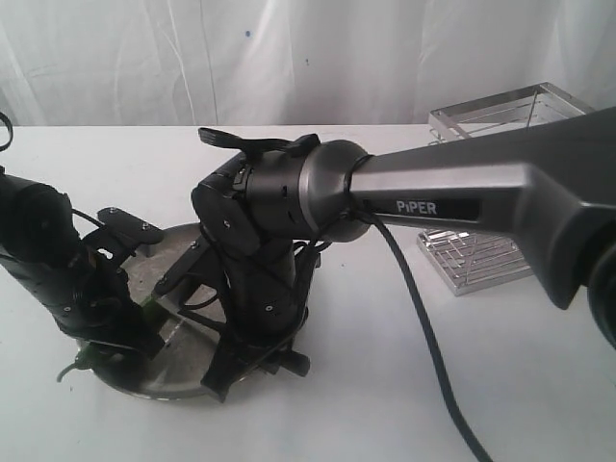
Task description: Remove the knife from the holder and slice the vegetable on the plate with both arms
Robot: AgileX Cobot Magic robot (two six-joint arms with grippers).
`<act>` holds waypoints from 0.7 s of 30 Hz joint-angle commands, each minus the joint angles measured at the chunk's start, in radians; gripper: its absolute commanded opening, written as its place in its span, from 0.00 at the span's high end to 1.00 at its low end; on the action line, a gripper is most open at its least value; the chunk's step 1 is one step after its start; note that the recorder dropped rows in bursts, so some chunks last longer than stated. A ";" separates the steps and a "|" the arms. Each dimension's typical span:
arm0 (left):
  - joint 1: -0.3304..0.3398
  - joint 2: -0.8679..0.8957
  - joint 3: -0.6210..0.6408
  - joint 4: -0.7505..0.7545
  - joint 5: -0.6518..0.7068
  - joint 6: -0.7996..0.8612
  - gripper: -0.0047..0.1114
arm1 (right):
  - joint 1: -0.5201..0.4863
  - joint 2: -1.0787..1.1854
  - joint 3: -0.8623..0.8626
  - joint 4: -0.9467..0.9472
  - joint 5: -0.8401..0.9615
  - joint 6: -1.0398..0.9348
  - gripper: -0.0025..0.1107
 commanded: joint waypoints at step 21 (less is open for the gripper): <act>-0.002 -0.034 -0.013 -0.080 0.050 0.030 0.96 | 0.011 0.050 -0.103 0.001 -0.010 -0.034 0.98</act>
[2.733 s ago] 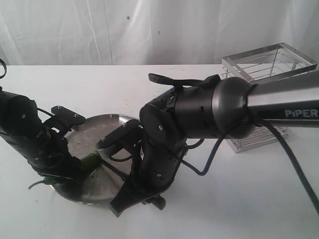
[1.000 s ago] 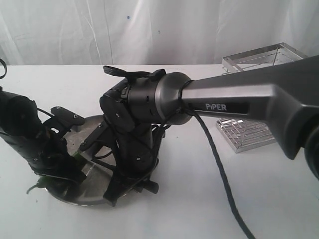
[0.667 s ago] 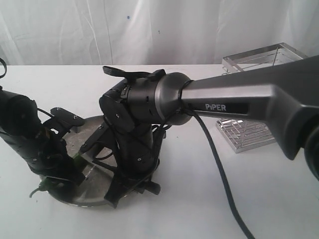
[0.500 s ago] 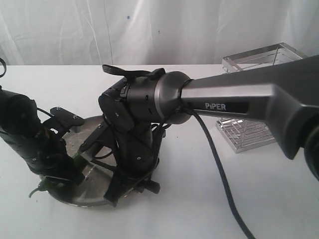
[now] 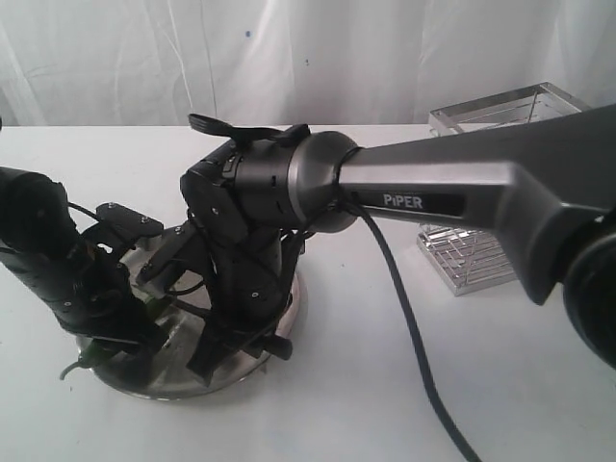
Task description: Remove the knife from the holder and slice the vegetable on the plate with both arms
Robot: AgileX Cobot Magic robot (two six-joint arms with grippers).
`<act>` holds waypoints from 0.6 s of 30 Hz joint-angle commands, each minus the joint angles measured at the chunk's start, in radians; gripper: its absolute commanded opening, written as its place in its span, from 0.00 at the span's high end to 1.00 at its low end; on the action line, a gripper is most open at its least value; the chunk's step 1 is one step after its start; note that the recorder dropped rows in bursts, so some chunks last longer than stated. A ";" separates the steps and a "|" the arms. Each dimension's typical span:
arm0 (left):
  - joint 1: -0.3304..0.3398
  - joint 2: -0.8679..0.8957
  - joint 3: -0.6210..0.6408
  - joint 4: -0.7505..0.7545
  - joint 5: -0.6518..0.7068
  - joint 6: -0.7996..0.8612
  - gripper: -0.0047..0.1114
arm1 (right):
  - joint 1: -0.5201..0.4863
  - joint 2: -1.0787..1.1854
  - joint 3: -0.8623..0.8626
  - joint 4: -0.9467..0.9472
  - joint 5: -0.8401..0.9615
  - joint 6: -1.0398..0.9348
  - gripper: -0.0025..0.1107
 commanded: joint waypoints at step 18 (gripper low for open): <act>-0.002 -0.010 -0.003 -0.019 0.011 0.006 0.96 | 0.020 0.062 -0.076 -0.088 0.209 -0.067 0.98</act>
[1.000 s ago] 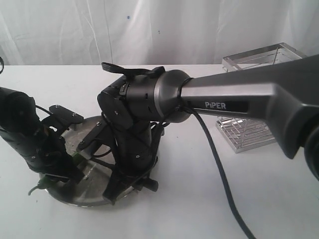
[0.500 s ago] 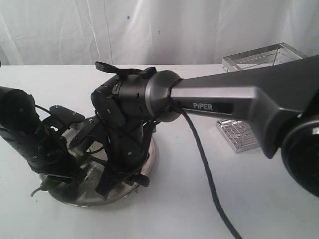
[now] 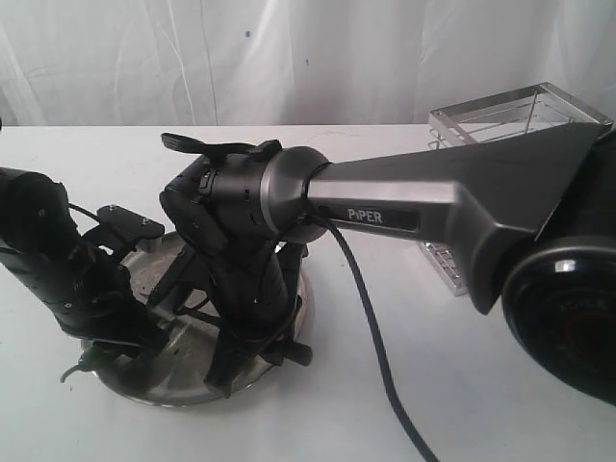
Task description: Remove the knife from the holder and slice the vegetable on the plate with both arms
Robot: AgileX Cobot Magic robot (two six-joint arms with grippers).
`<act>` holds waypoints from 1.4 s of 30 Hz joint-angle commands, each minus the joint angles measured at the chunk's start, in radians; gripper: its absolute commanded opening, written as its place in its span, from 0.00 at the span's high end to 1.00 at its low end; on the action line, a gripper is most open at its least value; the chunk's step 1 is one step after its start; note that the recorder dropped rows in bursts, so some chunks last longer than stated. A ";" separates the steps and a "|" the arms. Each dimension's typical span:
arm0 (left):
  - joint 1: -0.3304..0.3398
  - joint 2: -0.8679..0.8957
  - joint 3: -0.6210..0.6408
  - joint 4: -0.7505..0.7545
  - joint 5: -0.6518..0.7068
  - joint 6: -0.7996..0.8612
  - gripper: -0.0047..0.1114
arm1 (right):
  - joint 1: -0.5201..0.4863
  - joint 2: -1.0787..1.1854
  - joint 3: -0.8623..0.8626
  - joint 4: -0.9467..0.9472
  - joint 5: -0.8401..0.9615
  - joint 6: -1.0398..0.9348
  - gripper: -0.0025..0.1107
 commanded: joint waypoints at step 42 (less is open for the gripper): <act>0.121 -0.068 -0.043 -0.068 0.064 -0.063 0.29 | 0.001 -0.016 -0.007 0.000 0.032 -0.036 0.98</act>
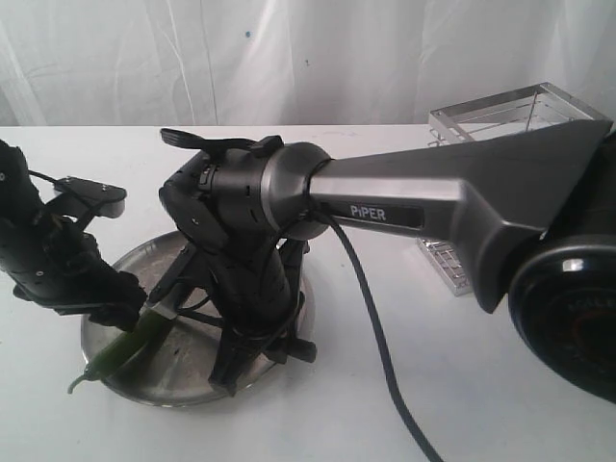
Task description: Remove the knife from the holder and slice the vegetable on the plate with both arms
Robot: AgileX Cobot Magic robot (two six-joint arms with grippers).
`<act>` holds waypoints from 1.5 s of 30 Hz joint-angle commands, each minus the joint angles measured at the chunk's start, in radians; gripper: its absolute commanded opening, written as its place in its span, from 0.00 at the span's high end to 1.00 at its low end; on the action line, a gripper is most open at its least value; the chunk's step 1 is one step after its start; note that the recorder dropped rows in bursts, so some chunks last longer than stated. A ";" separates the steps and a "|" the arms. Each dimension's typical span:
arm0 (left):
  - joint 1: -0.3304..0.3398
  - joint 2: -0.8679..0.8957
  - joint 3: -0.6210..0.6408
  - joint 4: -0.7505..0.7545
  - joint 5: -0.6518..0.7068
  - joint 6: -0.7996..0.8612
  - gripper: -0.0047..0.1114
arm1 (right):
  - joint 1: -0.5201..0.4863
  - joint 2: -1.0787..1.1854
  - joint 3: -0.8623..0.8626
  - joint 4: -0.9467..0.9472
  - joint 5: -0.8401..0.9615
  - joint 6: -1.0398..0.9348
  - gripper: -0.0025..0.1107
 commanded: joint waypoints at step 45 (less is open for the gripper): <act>0.090 0.105 -0.016 -0.172 -0.178 -0.016 0.29 | 0.001 -0.001 -0.003 0.031 -0.011 -0.042 0.98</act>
